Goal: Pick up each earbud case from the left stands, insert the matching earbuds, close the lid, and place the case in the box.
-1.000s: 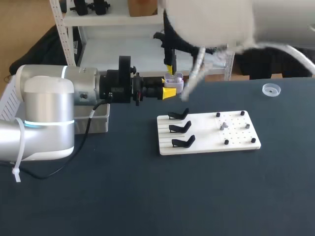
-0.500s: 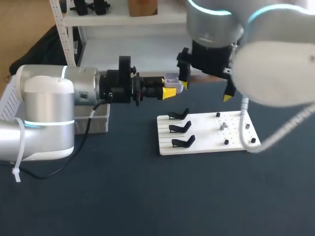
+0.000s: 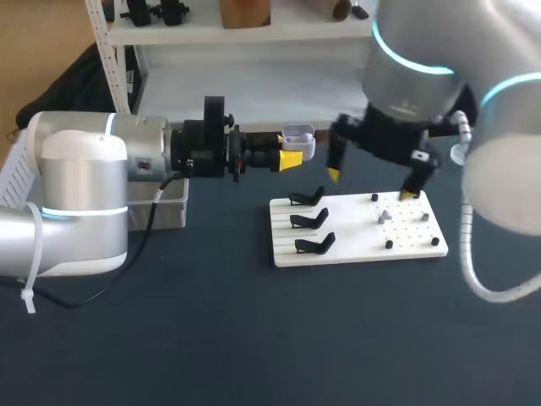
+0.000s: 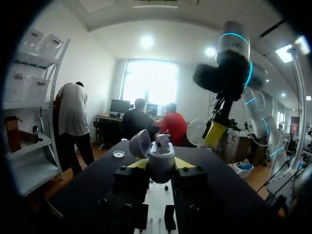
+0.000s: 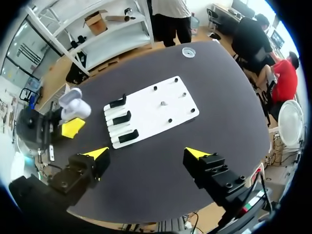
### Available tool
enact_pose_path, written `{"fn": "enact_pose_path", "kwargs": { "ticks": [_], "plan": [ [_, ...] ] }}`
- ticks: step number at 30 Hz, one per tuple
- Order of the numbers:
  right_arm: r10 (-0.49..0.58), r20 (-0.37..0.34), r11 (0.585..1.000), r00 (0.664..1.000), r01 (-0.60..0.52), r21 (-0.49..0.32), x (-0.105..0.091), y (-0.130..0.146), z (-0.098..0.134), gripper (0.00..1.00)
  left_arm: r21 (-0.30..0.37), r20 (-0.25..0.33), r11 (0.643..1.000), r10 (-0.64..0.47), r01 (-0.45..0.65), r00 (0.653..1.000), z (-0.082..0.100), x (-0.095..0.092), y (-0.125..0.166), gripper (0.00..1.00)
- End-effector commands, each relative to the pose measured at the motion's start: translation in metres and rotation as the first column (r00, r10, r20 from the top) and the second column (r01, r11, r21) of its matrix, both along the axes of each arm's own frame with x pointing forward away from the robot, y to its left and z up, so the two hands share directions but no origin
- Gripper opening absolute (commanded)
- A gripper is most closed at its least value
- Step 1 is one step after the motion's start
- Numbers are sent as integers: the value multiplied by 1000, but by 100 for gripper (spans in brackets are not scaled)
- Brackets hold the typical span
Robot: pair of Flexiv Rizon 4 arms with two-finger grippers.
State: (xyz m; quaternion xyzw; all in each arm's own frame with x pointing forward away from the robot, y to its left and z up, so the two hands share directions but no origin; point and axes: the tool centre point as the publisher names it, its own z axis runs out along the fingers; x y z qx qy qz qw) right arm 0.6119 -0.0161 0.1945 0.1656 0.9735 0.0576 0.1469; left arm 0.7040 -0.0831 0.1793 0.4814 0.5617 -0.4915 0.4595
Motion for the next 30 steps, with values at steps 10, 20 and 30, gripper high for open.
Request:
{"fn": "enact_pose_path", "kwargs": {
  "ticks": [10, 20, 30],
  "plan": [
    [148, 147, 968, 978, -173, 179, 35, -43, -70, 100, -2, 2, 1000, 2, -2, 1000, 0, -1, 0, 0],
    [160, 88, 968, 983, -174, 183, 56, -46, -116, 100, -2, 2, 1000, 2, -2, 1000, 0, -1, 0, 0],
    [199, 51, 960, 979, -205, 189, 79, -43, -141, 95, -2, 2, 1000, 2, -2, 1000, 0, -1, 0, 0]
  ]
}}
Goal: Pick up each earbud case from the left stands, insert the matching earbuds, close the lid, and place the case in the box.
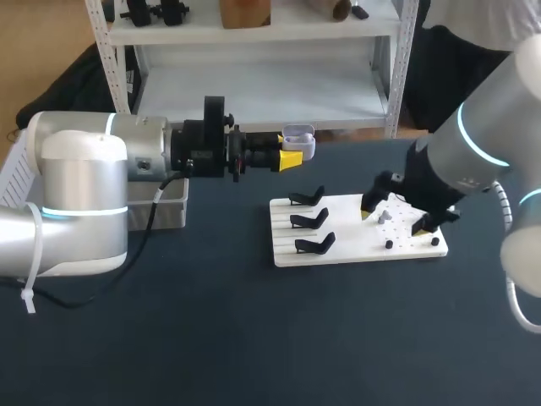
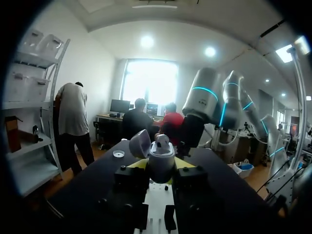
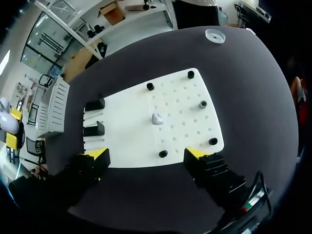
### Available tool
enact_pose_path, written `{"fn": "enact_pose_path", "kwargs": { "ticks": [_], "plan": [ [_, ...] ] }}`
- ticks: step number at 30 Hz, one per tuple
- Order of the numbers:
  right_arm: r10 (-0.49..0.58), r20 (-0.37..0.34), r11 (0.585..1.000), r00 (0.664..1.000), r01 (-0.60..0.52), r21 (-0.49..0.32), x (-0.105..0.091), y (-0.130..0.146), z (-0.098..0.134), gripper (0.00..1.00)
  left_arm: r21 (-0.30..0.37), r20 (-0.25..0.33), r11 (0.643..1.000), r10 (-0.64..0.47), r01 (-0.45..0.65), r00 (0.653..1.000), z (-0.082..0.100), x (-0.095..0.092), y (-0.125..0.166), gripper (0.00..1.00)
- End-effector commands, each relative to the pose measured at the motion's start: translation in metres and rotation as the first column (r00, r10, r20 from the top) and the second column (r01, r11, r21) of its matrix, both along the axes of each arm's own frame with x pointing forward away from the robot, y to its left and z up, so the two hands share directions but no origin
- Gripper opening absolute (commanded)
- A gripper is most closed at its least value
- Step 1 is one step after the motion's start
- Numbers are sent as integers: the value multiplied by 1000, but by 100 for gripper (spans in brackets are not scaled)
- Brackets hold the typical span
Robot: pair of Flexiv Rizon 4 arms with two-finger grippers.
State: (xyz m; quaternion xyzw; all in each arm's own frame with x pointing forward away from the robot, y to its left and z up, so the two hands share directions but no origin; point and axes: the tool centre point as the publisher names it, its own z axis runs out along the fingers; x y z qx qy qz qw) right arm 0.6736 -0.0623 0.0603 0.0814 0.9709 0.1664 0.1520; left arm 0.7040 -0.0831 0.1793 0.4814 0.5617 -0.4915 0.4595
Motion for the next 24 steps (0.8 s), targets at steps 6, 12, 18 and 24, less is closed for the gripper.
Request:
{"fn": "enact_pose_path", "kwargs": {
  "ticks": [6, 12, 18, 24],
  "plan": [
    [39, -40, 999, 998, -39, 15, 30, 0, -11, 66, -2, 2, 1000, 2, -2, 1000, 0, -1, 0, 0],
    [49, -50, 998, 998, -48, 28, 35, -1, -12, 55, -2, 2, 1000, 2, -2, 1000, 0, -1, 0, 0],
    [53, -63, 998, 997, -51, 33, 38, -2, -17, 45, -2, 2, 1000, 2, -2, 1000, 0, -1, 0, 0],
    [45, -65, 999, 997, -43, 32, 35, -10, -16, 46, -2, 2, 1000, 2, -2, 1000, 0, -1, 0, 0]
  ]
}}
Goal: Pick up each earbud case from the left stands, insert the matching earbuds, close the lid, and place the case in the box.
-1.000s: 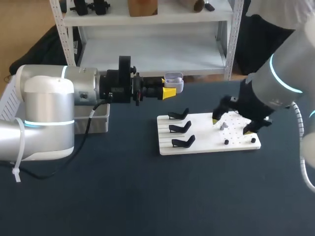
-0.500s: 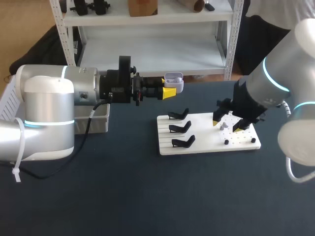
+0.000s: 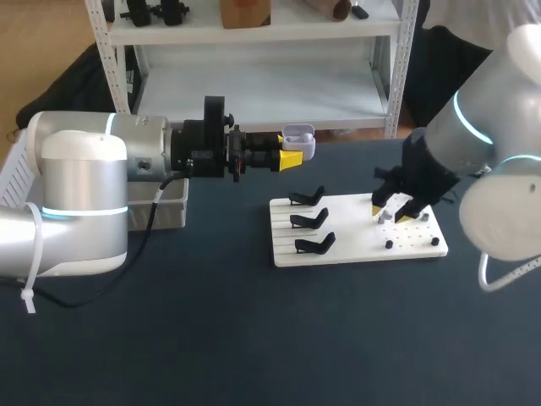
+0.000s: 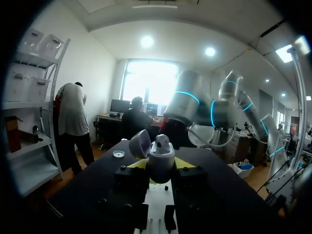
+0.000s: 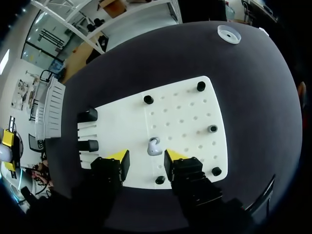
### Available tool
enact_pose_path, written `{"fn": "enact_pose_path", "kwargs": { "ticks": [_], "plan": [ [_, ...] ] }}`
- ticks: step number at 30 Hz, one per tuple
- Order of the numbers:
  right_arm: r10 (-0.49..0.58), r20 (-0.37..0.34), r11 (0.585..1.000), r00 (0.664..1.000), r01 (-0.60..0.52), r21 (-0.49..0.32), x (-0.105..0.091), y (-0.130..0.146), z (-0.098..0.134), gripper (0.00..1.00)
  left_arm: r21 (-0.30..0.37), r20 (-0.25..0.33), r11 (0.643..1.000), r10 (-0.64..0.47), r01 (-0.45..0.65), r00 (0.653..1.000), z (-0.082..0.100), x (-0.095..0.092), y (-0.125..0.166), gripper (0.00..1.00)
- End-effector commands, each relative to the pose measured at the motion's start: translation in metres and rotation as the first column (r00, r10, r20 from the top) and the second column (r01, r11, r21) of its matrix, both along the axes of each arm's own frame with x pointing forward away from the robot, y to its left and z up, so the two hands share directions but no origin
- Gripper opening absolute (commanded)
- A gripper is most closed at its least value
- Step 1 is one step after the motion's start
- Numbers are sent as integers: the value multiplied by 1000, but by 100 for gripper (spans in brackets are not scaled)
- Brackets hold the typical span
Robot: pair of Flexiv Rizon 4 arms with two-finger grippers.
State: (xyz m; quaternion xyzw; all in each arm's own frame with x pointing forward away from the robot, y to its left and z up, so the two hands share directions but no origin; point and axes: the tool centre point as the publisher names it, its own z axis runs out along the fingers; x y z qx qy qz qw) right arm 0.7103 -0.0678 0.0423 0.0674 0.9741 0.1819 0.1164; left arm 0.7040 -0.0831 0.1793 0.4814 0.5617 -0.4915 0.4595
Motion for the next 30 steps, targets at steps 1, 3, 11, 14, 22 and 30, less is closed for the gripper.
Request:
{"fn": "enact_pose_path", "kwargs": {
  "ticks": [1, 3, 11, 14, 22, 30],
  "plan": [
    [-2, -5, 1000, 1000, 2, -5, -2, -5, 1, 46, -2, 2, 1000, 2, -2, 1000, 0, -1, 0, 0],
    [-3, -12, 1000, 1000, 3, -9, -3, -6, -1, 46, -2, 2, 1000, 2, -2, 1000, 0, -1, 0, 0],
    [-8, -45, 1000, 999, 7, -19, -6, -5, -8, 45, -2, 2, 1000, 2, -2, 1000, 0, -1, 0, 0],
    [-8, -62, 1000, 998, 6, -31, -6, -5, -9, 45, -2, 2, 1000, 2, -2, 1000, 0, -1, 0, 0],
    [1, -76, 999, 997, -4, -35, -2, -4, -9, 42, -2, 2, 1000, 2, -2, 1000, 0, -1, 0, 0],
    [3, -89, 999, 996, -7, -39, -2, -2, -12, 35, -2, 2, 1000, 2, -2, 1000, 0, -1, 0, 0]
  ]
}}
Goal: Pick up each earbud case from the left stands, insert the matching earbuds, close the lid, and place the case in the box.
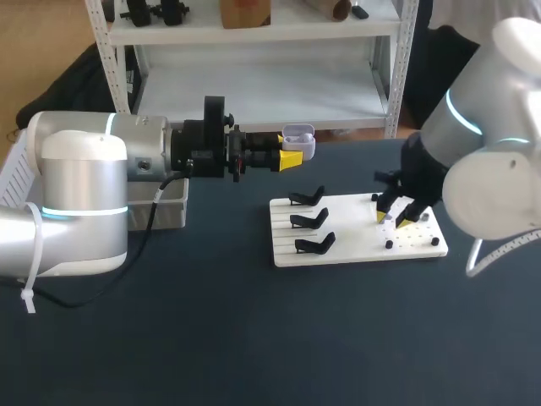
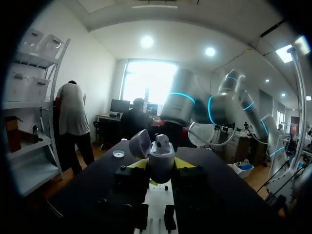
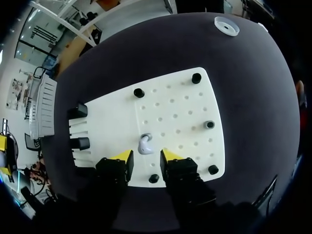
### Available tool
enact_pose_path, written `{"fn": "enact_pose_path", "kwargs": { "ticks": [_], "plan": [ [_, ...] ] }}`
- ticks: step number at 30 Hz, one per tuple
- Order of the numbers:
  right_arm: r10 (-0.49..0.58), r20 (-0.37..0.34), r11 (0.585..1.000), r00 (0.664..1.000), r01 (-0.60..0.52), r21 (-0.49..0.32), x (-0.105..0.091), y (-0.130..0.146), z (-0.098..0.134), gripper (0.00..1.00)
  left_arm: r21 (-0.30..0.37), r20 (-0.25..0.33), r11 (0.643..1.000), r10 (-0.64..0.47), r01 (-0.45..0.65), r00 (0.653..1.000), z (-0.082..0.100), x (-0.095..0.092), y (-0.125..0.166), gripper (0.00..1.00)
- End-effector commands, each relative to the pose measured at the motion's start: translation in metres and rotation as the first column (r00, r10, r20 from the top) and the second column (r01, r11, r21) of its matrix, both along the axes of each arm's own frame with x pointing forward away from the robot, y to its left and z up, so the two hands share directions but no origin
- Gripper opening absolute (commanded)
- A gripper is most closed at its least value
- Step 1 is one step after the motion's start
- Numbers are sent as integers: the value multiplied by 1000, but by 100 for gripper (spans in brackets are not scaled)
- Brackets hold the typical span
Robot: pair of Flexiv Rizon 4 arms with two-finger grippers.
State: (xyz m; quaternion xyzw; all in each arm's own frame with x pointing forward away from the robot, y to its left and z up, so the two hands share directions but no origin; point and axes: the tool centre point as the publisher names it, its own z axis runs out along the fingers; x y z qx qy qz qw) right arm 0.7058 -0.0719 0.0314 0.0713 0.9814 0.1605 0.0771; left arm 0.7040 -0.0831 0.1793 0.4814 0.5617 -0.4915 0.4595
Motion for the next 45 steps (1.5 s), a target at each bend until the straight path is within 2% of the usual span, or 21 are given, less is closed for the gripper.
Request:
{"fn": "enact_pose_path", "kwargs": {
  "ticks": [1, 10, 14, 23, 27, 28, 32, 39, 45],
  "plan": [
    [1, -7, 1000, 1000, -1, 0, 2, 2, -1, 35, -2, 2, 1000, 2, -2, 1000, 0, -1, 0, 0],
    [5, -17, 1000, 1000, -5, -1, 3, 4, -3, 27, -2, 2, 1000, 2, -2, 1000, 0, -1, 0, 0],
    [9, -17, 1000, 1000, -9, -3, 3, 4, -4, 27, -2, 2, 1000, 2, -2, 1000, 0, -1, 0, 0],
    [15, -20, 1000, 1000, -15, -5, 4, 5, -4, 18, -2, 2, 1000, 2, -2, 1000, 0, -1, 0, 0],
    [15, -23, 1000, 1000, -15, -10, 3, 5, -5, 10, -2, 2, 1000, 2, -2, 1000, 0, -1, 0, 0],
    [15, -23, 1000, 1000, -16, -11, 3, 5, -5, 0, -2, 2, 1000, 2, -2, 1000, 0, -1, 0, 0],
    [19, -26, 1000, 999, -19, -14, 2, 6, -4, 0, -2, 2, 1000, 2, -2, 1000, 0, -1, 0, 0],
    [22, -30, 999, 999, -23, -35, -7, 8, 16, 0, -2, 2, 1000, 2, -2, 1000, 0, -1, 0, 0],
    [26, -15, 996, 1000, -27, -81, -17, 9, 49, 0, -2, 2, 1000, 2, -2, 1000, 0, -1, 0, 0]
  ]
}}
